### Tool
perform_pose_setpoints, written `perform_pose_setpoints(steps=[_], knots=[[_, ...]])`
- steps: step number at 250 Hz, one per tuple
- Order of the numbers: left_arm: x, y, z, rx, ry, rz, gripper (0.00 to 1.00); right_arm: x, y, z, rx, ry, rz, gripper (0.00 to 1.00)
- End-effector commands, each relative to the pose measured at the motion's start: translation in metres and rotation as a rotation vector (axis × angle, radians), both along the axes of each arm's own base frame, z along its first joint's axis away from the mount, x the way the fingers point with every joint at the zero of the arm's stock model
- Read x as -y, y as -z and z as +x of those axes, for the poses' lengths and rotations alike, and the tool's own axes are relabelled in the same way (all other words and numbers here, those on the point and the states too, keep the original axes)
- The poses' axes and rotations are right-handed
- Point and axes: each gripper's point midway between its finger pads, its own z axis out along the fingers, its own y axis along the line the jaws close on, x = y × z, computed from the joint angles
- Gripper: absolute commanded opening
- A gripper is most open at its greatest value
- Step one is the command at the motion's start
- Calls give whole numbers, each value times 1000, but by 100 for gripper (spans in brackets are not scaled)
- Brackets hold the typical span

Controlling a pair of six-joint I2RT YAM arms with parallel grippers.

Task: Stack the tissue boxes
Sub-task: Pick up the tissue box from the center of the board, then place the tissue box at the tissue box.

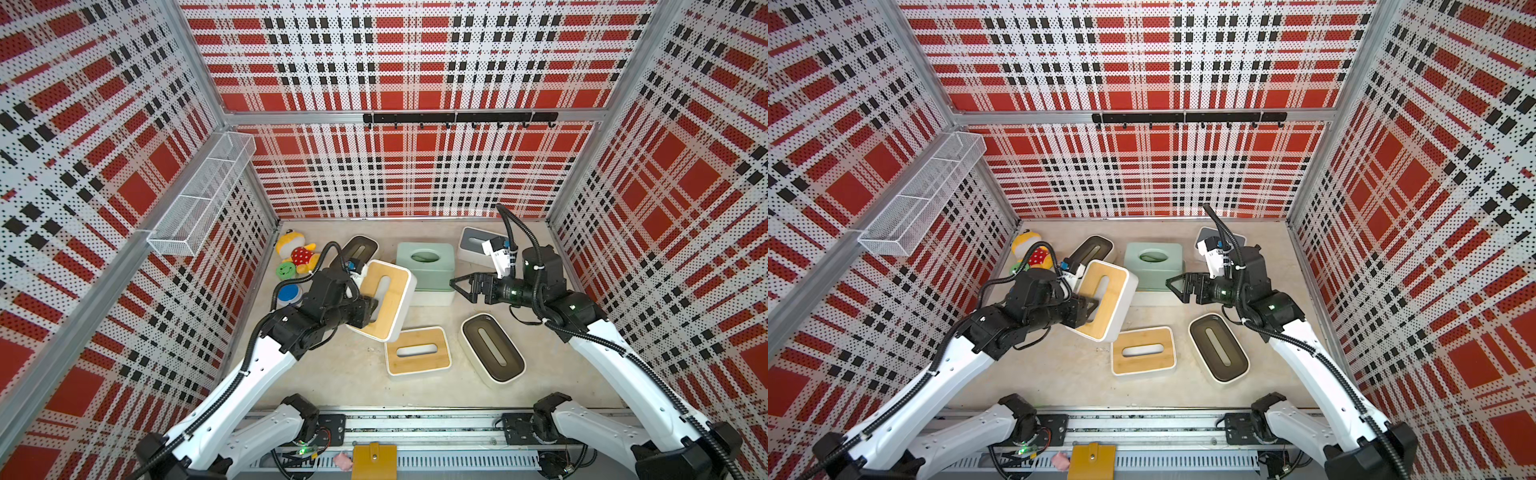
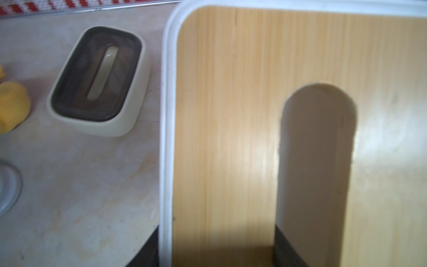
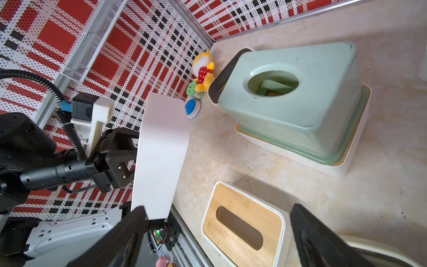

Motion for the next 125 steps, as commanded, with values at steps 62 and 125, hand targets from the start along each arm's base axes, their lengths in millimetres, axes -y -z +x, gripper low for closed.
perform_pose_setpoints(steps=[62, 125], knots=[[84, -63, -13, 289, 463, -112, 47, -21, -26, -30, -60, -191, 97, 100], [108, -62, -12, 302, 525, -118, 46, -29, -33, -45, -106, -246, 133, 100]])
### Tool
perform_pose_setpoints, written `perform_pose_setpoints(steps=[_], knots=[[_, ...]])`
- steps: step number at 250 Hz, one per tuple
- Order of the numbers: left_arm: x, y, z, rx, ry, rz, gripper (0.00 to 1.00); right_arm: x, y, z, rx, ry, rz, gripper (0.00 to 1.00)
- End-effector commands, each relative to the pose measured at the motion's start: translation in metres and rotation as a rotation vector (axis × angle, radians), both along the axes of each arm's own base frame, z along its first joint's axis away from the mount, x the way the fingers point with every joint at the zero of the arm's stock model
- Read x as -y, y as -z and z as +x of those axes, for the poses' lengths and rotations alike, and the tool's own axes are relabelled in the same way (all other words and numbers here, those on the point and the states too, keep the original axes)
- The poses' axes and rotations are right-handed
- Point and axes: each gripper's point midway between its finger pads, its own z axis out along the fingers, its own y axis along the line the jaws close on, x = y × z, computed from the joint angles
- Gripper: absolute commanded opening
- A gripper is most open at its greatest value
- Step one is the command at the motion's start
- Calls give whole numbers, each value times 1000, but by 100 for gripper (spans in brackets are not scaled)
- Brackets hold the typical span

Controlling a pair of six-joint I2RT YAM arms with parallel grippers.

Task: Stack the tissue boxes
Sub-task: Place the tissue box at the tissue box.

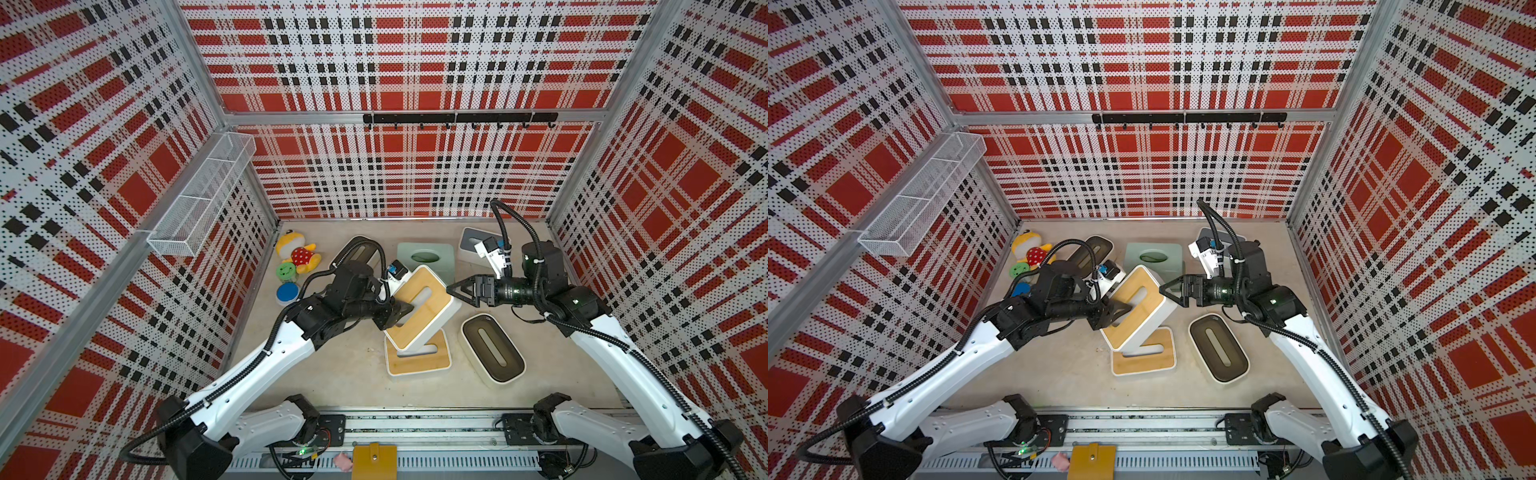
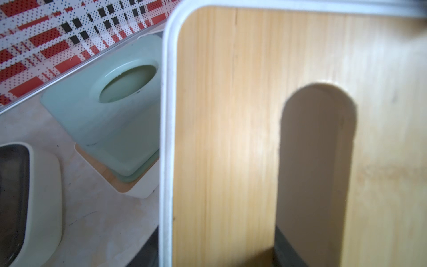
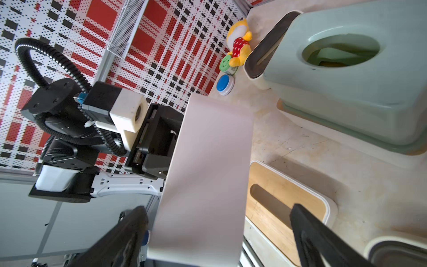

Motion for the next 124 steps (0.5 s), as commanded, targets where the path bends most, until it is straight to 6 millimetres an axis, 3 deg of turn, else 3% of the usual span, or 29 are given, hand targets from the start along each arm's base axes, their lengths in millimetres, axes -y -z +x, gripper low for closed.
perform_pose_setpoints(steps=[1, 28, 90, 124], knots=[[22, -41, 1, 116, 79, -96, 46, -8, -17, -11, 7, -58, 40, 100], [24, -38, 2, 115, 76, -89, 46, -10, -13, -12, -1, -57, 19, 100], [22, -38, 3, 133, 59, -77, 46, -12, -7, -9, -38, -50, 12, 81], [20, -35, 7, 143, 45, -63, 46, -14, -7, -9, -44, -42, 14, 78]])
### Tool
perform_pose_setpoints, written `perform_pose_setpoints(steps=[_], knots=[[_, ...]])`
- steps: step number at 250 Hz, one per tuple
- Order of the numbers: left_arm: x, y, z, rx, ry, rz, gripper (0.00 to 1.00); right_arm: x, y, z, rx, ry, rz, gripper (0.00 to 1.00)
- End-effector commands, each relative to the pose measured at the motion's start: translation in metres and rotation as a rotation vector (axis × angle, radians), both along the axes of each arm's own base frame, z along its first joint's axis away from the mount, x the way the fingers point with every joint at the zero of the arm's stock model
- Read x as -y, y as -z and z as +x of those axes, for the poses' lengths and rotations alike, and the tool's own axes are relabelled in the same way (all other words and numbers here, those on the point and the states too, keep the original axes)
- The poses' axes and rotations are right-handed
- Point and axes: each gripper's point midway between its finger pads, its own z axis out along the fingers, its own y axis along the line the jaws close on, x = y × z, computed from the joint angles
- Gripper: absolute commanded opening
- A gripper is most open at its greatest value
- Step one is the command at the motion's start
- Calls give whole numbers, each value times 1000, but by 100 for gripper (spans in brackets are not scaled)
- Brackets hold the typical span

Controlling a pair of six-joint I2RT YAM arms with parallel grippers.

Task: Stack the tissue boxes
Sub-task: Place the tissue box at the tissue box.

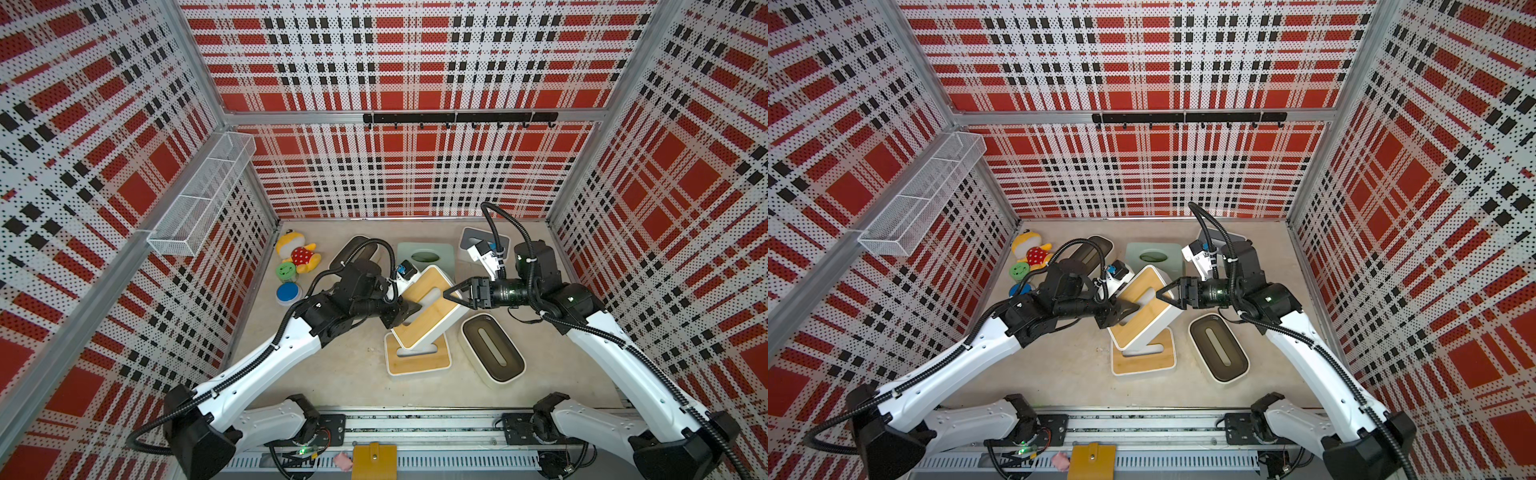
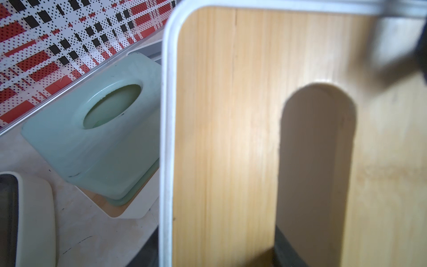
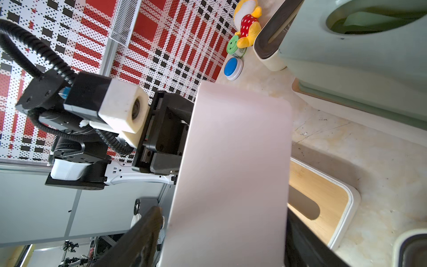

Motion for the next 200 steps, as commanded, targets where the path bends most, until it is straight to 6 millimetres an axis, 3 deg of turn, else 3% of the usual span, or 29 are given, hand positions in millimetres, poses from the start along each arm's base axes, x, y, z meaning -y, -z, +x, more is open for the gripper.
perform_pose_setpoints(steps=[1, 138, 200], knots=[[6, -34, 6, 103, 1, -71, 46, -4, -11, 1, 29, -4, 18, 78], [0, -20, 15, 124, -45, -44, 47, -9, -5, 5, -8, 12, 33, 57], [-5, -16, 18, 94, -64, -76, 56, -10, -8, 4, 7, 8, 55, 42]])
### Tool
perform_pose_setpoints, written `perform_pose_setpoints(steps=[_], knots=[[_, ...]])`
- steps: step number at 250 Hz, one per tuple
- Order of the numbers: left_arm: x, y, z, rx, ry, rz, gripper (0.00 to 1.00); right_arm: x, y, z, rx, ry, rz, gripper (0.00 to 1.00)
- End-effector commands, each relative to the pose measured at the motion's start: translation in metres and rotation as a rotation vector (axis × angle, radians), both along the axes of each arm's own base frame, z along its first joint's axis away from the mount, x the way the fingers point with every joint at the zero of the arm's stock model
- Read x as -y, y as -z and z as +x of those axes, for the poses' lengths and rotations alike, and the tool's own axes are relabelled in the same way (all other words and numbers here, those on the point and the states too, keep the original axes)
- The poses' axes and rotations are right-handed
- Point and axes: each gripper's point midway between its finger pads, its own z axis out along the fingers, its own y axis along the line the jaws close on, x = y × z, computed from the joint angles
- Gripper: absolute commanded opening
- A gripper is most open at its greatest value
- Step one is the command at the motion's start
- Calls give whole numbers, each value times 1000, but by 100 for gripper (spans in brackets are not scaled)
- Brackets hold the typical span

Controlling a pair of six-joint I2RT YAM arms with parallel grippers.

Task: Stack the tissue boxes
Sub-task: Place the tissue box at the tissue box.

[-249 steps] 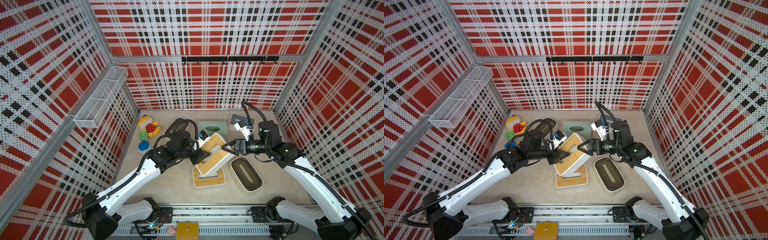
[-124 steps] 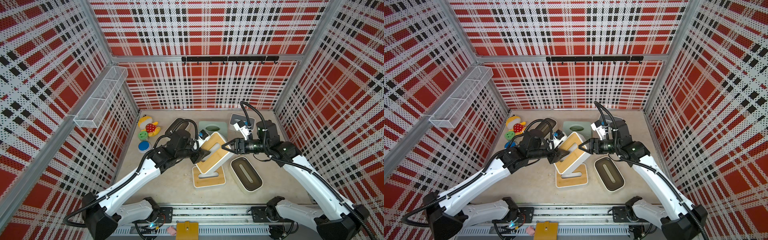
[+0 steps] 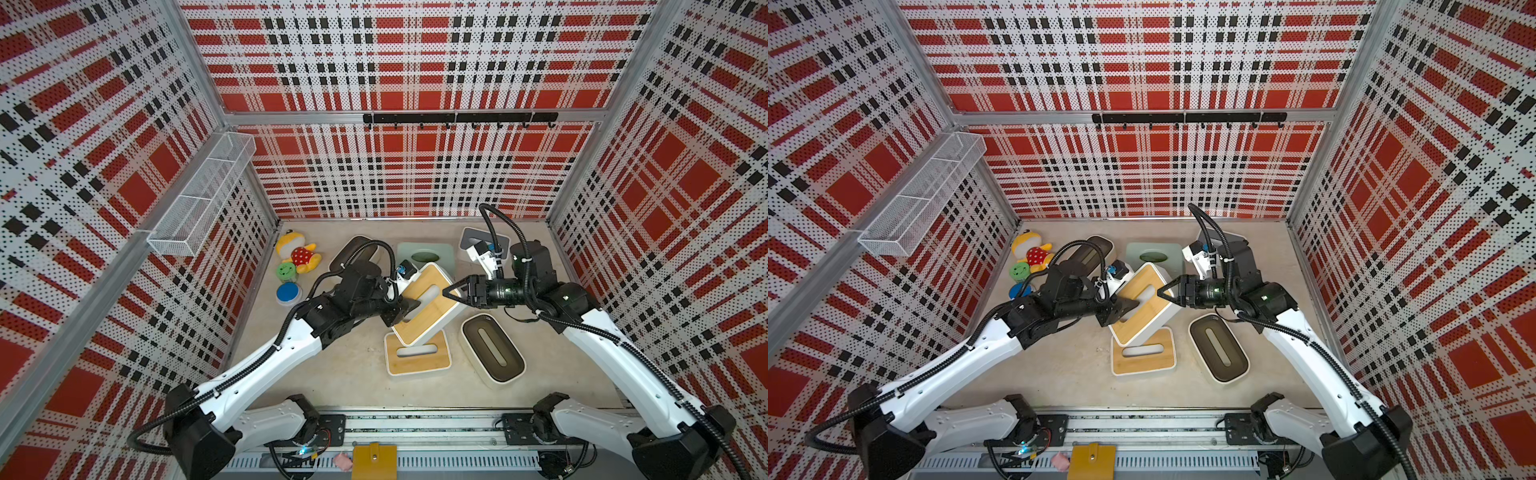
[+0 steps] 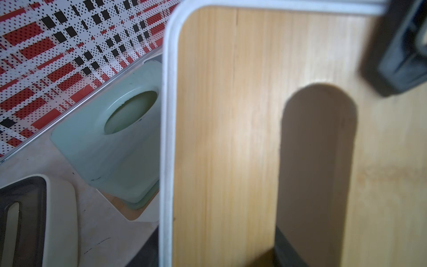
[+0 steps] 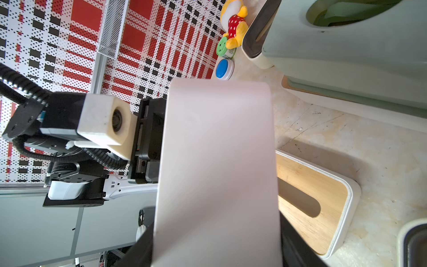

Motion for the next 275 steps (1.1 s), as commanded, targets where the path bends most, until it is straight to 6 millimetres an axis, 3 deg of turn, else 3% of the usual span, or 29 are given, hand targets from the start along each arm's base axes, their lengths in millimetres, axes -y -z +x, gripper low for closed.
perform_pose_setpoints(steps=[1, 64, 100, 116, 132, 163, 205, 235, 275], knots=[[0, -19, 4, 33, -15, -83, 56, -8, -18, -5, 76, -49, 63, 42], [-3, -25, 1, 20, -2, -96, 74, -11, -18, -8, 72, -56, 88, 28], [-12, -36, 6, 14, -41, -95, 80, -11, -20, -7, 82, -50, 91, 26], [-18, -51, 6, 12, -54, -138, 84, -11, -22, -6, 88, -45, 92, 26], [-25, -72, 4, 17, -69, -204, 100, -12, -28, -5, 94, -41, 105, 26], [-42, -118, -5, 52, -103, -373, 99, -12, -38, 0, 114, -18, 125, 25], [-70, -153, -16, 111, -184, -534, 99, -13, -61, 13, 156, 31, 159, 24], [-89, -152, -28, 172, -225, -608, 99, -10, -86, 30, 184, 96, 199, 23], [-100, -126, -49, 207, -209, -709, 99, -1, -121, 57, 223, 193, 255, 22]])
